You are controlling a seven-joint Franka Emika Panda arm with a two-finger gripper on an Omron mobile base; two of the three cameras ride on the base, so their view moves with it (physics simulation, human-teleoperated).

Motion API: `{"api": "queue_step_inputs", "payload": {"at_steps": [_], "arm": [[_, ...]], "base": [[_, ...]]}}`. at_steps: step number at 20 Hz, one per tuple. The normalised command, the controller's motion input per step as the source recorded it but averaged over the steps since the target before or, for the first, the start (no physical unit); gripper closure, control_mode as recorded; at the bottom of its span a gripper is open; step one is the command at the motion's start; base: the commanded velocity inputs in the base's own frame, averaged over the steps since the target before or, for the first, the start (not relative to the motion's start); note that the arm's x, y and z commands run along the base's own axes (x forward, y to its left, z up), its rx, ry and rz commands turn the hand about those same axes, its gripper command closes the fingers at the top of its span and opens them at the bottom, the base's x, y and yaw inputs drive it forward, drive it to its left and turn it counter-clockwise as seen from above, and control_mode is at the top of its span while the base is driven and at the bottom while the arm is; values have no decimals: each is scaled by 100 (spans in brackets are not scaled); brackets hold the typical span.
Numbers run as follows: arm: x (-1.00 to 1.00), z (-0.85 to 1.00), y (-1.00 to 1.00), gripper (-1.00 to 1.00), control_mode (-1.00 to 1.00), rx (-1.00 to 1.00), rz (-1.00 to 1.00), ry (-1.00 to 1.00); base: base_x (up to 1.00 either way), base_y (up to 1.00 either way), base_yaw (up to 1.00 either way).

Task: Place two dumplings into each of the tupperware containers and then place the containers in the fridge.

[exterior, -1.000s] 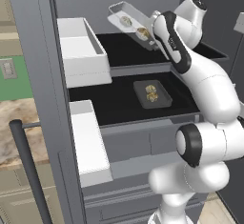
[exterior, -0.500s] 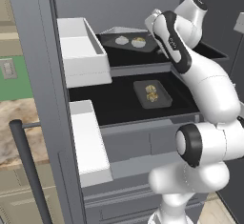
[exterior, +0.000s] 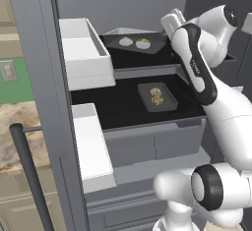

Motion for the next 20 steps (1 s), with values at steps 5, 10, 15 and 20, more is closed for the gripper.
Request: {"api": "queue_step_inputs", "payload": {"at_steps": [5,10,15,20], "arm": [[-100,28,1,-100,-100,0,0,-2],[-100,-3,0,-100,-100,-3,1,7],[-100,-12,-4,-100,-100,-12,6,12],[-100,-39,0,-100,-100,-20,7,14]], "base": [[0,0,0],[0,0,0],[0,0,0],[0,0,0]]}}
